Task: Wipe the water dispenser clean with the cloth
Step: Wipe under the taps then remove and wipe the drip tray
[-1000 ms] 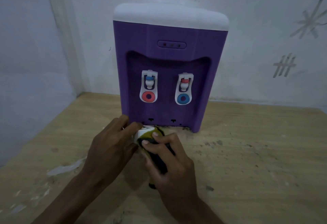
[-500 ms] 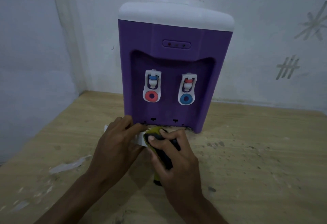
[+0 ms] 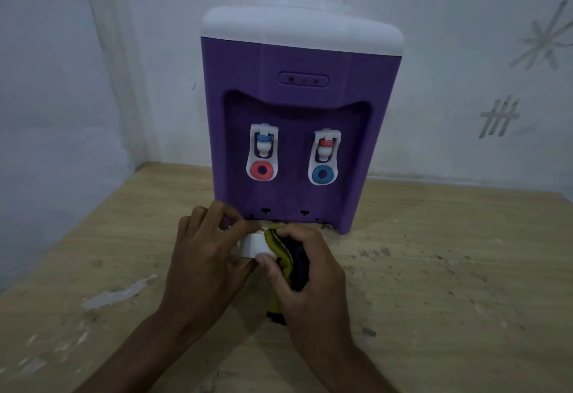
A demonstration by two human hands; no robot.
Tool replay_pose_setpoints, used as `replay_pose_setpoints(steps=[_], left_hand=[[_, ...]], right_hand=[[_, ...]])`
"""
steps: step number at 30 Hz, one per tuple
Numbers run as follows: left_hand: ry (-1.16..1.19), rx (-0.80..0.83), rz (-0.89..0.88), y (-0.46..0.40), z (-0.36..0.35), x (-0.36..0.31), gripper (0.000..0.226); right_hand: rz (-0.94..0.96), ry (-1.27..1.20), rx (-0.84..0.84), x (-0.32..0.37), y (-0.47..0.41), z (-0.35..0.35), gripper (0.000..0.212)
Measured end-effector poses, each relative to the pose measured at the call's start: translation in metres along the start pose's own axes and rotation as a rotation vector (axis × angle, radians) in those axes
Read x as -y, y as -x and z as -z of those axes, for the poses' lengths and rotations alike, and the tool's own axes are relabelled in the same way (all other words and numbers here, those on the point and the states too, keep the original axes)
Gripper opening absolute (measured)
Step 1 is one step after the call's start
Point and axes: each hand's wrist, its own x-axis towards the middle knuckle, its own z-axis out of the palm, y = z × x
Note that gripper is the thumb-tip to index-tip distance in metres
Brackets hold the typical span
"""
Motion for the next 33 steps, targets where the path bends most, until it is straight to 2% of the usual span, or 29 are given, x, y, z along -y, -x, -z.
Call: replay_pose_setpoints(steps=[4, 12, 16, 20, 23, 28, 33], left_hand=[[0.237, 0.047, 0.08, 0.001, -0.002, 0.001, 0.045], [0.312, 0.081, 0.039, -0.001, -0.006, 0.008, 0.039], [0.263, 0.144, 0.001, -0.005, -0.01, 0.023, 0.047], [0.075, 0.234, 0.103, -0.004, -0.009, 0.049, 0.063], [-0.026, 0.272, 0.143, -0.005, -0.004, 0.067, 0.047], [0.197, 0.166, 0.212, -0.009, 0.002, 0.06, 0.03], [0.352, -0.024, 0.168, -0.017, 0.02, 0.034, 0.024]], right_hand=[[-0.04, -0.05, 0.075, 0.001, -0.002, 0.003, 0.038], [0.0, -0.031, 0.112, -0.005, -0.008, 0.008, 0.038], [-0.021, -0.033, 0.095, -0.009, -0.015, 0.015, 0.034], [-0.057, -0.049, 0.08, -0.013, -0.023, 0.027, 0.03], [-0.064, -0.05, 0.092, -0.015, -0.028, 0.034, 0.031], [-0.082, -0.082, 0.043, -0.022, -0.037, 0.046, 0.032], [-0.165, -0.155, -0.067, -0.036, -0.045, 0.057, 0.028]])
